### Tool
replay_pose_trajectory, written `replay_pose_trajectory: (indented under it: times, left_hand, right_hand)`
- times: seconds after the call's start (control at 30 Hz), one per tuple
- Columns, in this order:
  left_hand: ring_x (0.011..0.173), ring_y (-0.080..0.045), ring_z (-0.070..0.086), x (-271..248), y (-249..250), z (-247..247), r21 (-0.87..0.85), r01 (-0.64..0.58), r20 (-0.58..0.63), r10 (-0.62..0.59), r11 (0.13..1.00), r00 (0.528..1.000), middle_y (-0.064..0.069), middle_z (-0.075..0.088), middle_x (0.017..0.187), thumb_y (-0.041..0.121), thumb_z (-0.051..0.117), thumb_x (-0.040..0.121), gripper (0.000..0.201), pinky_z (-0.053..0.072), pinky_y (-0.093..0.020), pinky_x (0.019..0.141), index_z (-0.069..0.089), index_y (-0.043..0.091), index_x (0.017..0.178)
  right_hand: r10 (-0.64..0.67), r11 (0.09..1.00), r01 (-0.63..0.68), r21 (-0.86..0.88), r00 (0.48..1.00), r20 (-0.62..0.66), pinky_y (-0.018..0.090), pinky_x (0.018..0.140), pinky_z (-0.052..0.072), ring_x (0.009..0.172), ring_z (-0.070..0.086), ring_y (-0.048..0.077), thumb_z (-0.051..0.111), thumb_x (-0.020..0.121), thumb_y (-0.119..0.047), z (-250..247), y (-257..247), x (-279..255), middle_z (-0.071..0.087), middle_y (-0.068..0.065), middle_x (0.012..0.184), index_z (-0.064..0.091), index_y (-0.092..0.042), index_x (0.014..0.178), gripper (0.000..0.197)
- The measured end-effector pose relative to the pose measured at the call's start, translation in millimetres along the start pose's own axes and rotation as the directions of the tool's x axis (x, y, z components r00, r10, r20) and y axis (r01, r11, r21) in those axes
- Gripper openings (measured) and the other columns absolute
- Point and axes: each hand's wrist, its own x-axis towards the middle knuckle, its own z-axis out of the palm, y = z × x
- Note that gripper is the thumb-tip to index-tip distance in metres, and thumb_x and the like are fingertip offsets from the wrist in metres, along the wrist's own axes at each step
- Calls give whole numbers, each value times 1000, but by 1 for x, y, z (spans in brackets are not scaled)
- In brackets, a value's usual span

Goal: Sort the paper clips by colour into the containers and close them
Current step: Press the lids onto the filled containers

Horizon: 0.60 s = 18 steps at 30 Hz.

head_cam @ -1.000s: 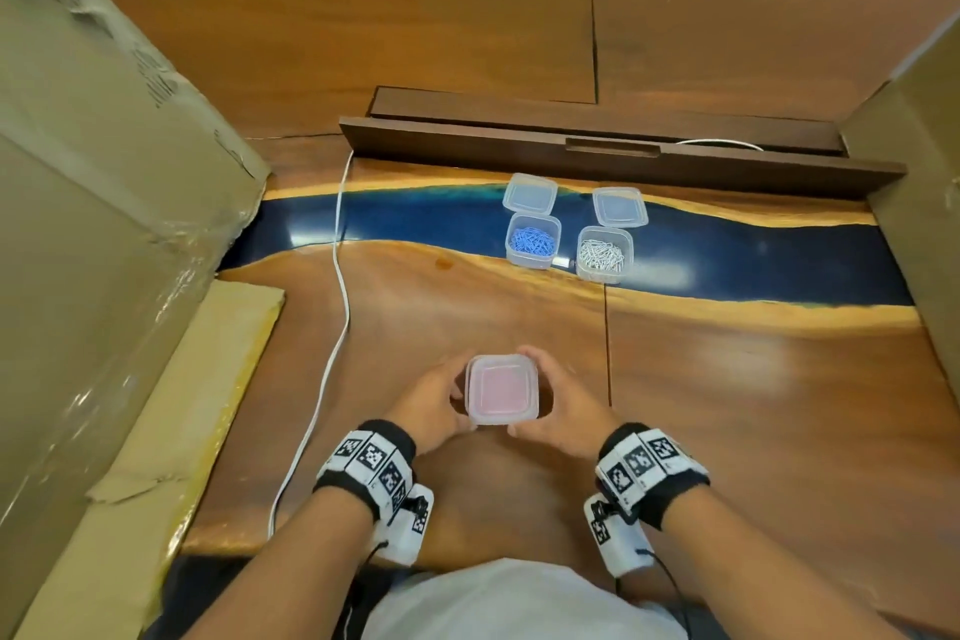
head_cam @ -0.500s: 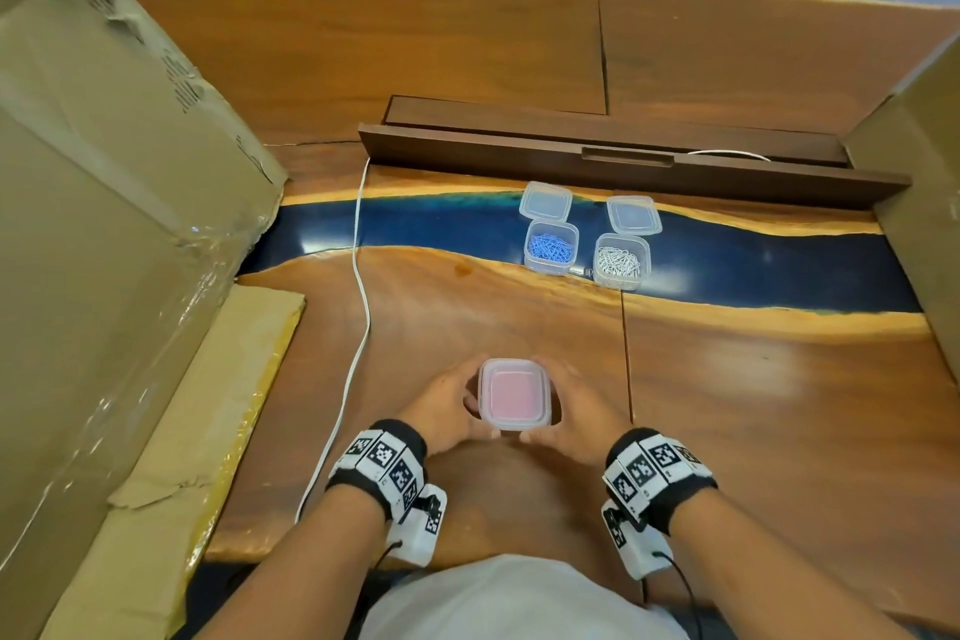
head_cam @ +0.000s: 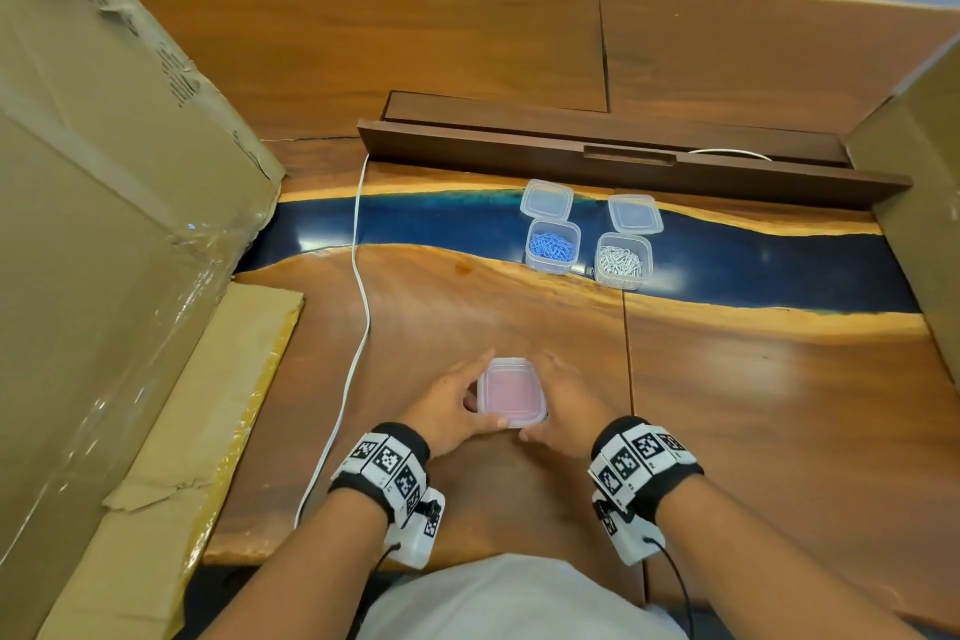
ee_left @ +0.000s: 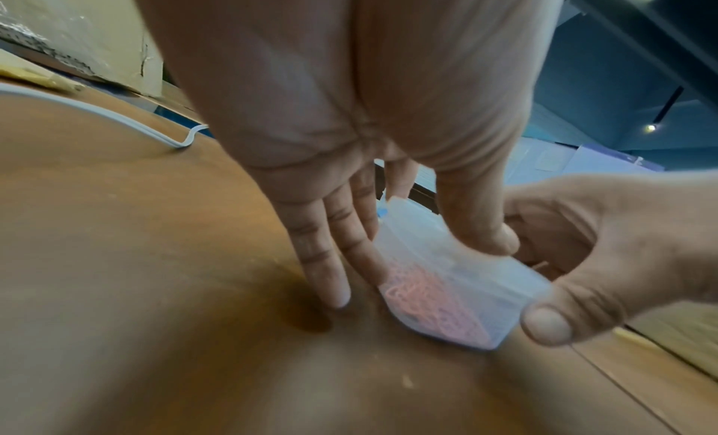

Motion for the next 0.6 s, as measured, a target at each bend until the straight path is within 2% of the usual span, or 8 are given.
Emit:
replay_pose_trajectory:
  times: [0.07,0.13,0.17,0.23,0.33,0.43,0.6]
  left_hand:
    - [91,-9,52,0,0,2,49,3,-5,-3,999,1000,1,44,135,31,77,79,90,46,-18,88,23,32,150]
    - [118,-16,49,0,2,3,153,-4,23,0,988,1000,-1,39,146,35,73,81,90,39,-27,104,18,29,152]
    - [131,-17,40,0,3,4,197,-7,41,-1,980,999,0,32,152,38,71,82,91,32,-30,111,15,28,153]
    - [142,-17,26,2,3,5,253,-3,79,-18,967,997,4,20,158,44,65,85,91,25,-35,116,7,28,154]
    - [140,-23,28,1,-1,7,393,-33,90,-2,919,996,7,17,158,56,52,87,89,30,-43,113,-6,36,151]
    - [133,-24,33,-5,-2,7,497,-35,65,4,867,998,8,19,153,59,41,91,80,37,-44,105,-12,41,149]
    - [126,-27,38,-3,-6,7,547,-30,45,7,837,999,5,21,151,62,28,92,72,41,-46,96,-22,49,143]
  right_hand:
    - [-9,999,11,-51,999,43,40,112,32,139,31,25,84,66,-40,2,-3,3,28,4,153,19,-17,150,108]
    - [-36,991,44,-123,997,67,44,118,20,147,13,24,78,68,-50,7,-8,5,9,1,161,6,-18,154,117]
    - [-65,982,74,-173,996,55,43,119,16,147,8,23,75,68,-56,12,-9,6,5,0,161,2,-18,154,119]
    - [-123,959,118,-260,992,-5,42,117,17,146,11,24,64,69,-64,23,-9,7,13,1,158,5,-16,153,114]
    - [-159,948,118,-297,980,-117,42,113,27,137,30,28,50,72,-60,33,-7,8,34,5,149,23,-14,150,94]
    - [-164,956,108,-273,967,-195,41,100,41,117,49,27,51,69,-61,42,-5,12,50,6,134,41,-11,140,87]
    - [-203,950,133,-281,950,-237,38,88,46,98,55,27,56,67,-59,47,0,20,58,7,119,52,-9,129,80]
